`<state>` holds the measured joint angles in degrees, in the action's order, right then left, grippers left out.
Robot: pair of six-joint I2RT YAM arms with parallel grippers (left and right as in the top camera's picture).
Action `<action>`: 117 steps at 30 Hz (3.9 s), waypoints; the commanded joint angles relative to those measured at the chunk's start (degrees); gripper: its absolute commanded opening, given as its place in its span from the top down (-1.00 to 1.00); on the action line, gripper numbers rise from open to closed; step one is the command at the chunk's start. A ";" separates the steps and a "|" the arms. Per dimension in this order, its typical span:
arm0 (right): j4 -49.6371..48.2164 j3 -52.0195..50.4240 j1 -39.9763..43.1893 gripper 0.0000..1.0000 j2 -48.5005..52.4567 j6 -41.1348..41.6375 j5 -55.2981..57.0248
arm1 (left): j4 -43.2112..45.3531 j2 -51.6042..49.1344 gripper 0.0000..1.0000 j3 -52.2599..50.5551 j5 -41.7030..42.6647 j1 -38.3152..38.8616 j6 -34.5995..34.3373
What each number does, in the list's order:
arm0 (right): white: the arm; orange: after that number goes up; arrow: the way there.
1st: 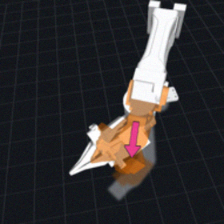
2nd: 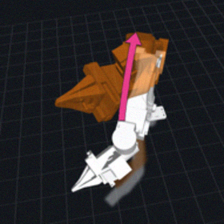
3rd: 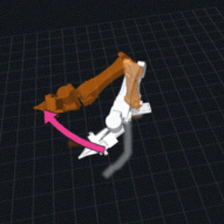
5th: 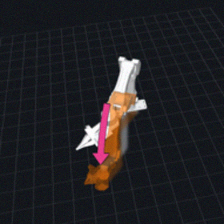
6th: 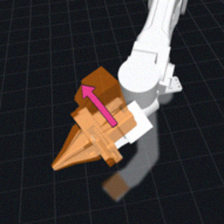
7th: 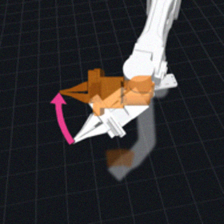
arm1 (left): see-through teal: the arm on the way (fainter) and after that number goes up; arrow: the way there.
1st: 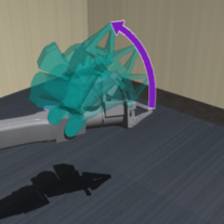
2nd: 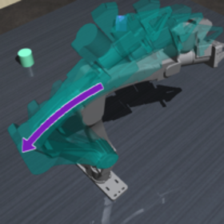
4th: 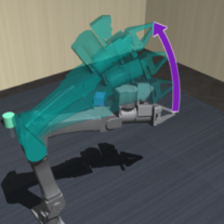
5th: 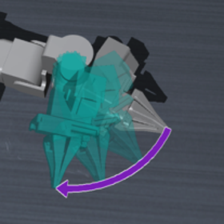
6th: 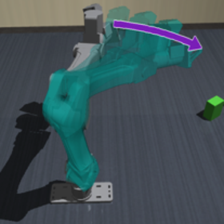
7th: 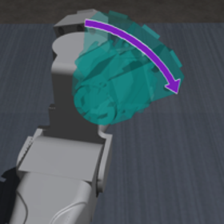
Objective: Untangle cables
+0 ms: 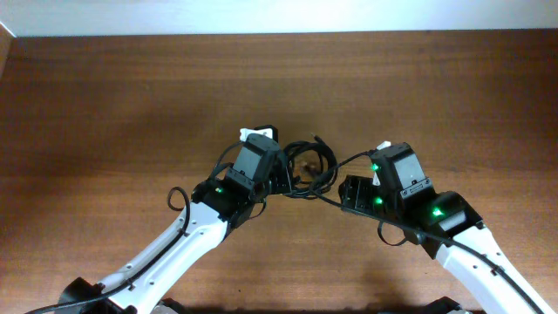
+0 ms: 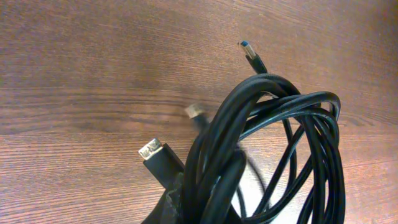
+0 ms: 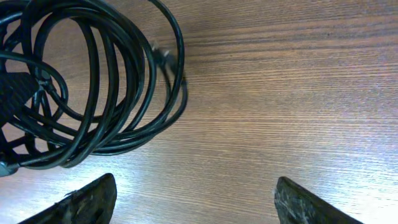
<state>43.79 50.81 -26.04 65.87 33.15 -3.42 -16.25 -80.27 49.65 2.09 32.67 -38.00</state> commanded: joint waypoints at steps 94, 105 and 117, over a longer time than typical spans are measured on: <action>10.71 0.90 -0.15 0.92 -25.55 -32.26 -17.00 | 14.08 4.76 -0.98 0.17 58.66 -0.20 54.36; 10.08 0.90 -0.15 0.92 -25.55 -26.43 -10.91 | -2.62 4.76 -0.98 0.17 45.55 -0.20 54.38; 8.22 0.90 -0.15 0.92 -25.55 -27.17 -15.76 | -9.84 16.17 -0.98 0.17 57.92 -7.91 62.88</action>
<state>53.89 50.78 -26.24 40.49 8.14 -13.80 -26.00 -64.64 49.65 51.31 24.93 20.25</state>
